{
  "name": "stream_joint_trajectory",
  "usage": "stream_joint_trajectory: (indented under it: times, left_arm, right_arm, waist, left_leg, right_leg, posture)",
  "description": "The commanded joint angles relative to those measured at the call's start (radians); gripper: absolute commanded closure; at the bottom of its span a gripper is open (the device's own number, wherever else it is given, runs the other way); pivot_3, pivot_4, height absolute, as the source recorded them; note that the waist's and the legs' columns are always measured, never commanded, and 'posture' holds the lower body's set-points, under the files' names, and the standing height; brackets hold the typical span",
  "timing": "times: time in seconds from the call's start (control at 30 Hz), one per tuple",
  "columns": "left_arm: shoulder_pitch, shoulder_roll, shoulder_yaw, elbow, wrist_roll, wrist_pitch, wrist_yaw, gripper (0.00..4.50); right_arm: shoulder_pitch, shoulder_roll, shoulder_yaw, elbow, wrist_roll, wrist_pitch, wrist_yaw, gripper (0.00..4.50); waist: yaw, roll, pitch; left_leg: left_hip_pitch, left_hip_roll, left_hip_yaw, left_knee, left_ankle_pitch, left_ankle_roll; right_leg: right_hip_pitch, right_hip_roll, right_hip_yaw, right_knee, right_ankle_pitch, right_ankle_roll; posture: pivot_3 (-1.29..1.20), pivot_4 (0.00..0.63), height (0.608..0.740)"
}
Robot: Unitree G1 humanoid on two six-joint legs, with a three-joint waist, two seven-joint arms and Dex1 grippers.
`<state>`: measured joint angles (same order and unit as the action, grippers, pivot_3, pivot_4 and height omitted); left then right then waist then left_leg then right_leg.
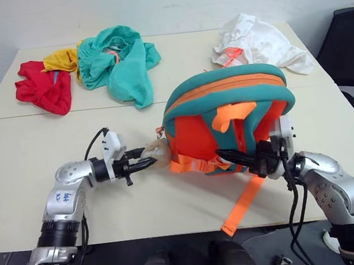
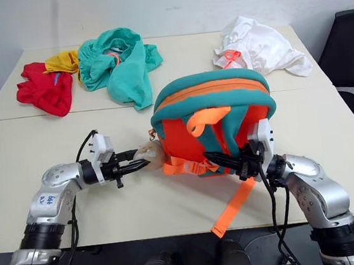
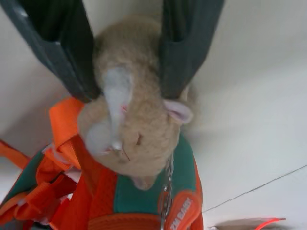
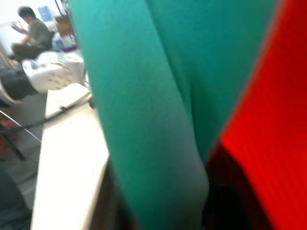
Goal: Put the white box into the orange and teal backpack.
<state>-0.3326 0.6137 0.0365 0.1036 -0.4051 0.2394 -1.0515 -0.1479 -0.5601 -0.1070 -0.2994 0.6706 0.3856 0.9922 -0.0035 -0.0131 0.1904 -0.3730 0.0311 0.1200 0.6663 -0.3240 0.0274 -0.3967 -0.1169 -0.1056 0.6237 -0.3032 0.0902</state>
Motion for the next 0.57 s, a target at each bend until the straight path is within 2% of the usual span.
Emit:
stream_joint_trajectory:
  times: [0.03,0.13,0.2,0.23,0.33,0.43,0.57]
  left_arm:
    - [0.105,0.116,0.148,-0.08,-0.044,-0.013,-0.05,1.64]
    - [0.214,0.204,0.266,-0.135,-0.063,-0.04,-0.075,0.71]
    - [0.326,0.238,0.35,-0.154,-0.051,-0.094,-0.102,0.1]
    - [0.367,0.249,0.374,-0.159,-0.04,-0.115,-0.108,0.09]
    - [0.465,0.252,0.415,-0.14,0.002,-0.178,-0.099,0.09]
    - [0.512,0.228,0.436,-0.143,0.005,-0.207,-0.064,0.09]
    - [0.594,0.202,0.474,-0.219,-0.04,-0.163,-0.042,0.09]
  right_arm:
    - [0.075,-0.114,-0.13,-0.08,0.013,-0.041,0.078,2.07]
    - [0.197,-0.219,-0.237,-0.083,0.004,-0.067,0.159,1.07]
    - [0.27,-0.265,-0.324,0.026,-0.037,-0.134,0.213,0.38]
    - [0.288,-0.276,-0.351,0.07,-0.053,-0.16,0.228,0.01]
    - [0.277,-0.295,-0.367,0.216,-0.119,-0.261,0.252,0.01]
    - [0.2,-0.287,-0.343,0.338,-0.18,-0.369,0.243,0.01]
    - [0.125,-0.288,-0.302,0.46,-0.245,-0.485,0.261,0.01]
  waist:
    - [-0.005,0.001,0.0]
    - [0.0,0.001,0.0]
    - [0.001,0.001,0.0]
    - [0.001,0.001,0.0]
    - [0.001,0.001,0.0]
    - [0.0,0.002,0.001]
    - [-0.002,0.002,0.001]
  left_leg:
    - [0.0,0.0,0.0,-0.001,0.0,0.0]
    - [0.0,0.001,0.0,-0.002,0.0,-0.001]
    - [0.001,0.001,0.0,-0.002,-0.001,-0.001]
    - [0.002,0.001,0.0,-0.002,-0.004,0.001]
    - [0.004,0.0,0.0,-0.001,-0.005,0.002]
    - [0.003,0.0,0.0,-0.001,-0.007,-0.001]
    - [0.003,0.0,0.0,-0.002,-0.006,-0.001]
  right_leg:
    - [-0.001,0.0,0.001,0.0,0.0,0.0]
    - [-0.001,0.0,0.0,-0.002,-0.001,-0.001]
    - [0.0,0.0,0.0,-0.003,-0.001,-0.001]
    - [0.002,-0.001,0.0,-0.006,-0.001,-0.001]
    - [0.003,-0.004,0.0,-0.006,-0.001,-0.001]
    - [0.002,-0.005,0.0,-0.005,-0.001,-0.002]
    - [0.0,-0.005,0.0,-0.004,-0.002,-0.004]
  posture:
    - [0.0,0.15,0.74]
    - [0.0,0.15,0.74]
    - [0.0,0.15,0.74]
    - [0.0,0.15,0.74]
    - [0.0,0.15,0.74]
    - [0.0,0.15,0.74]
    - [0.0,0.15,0.74]
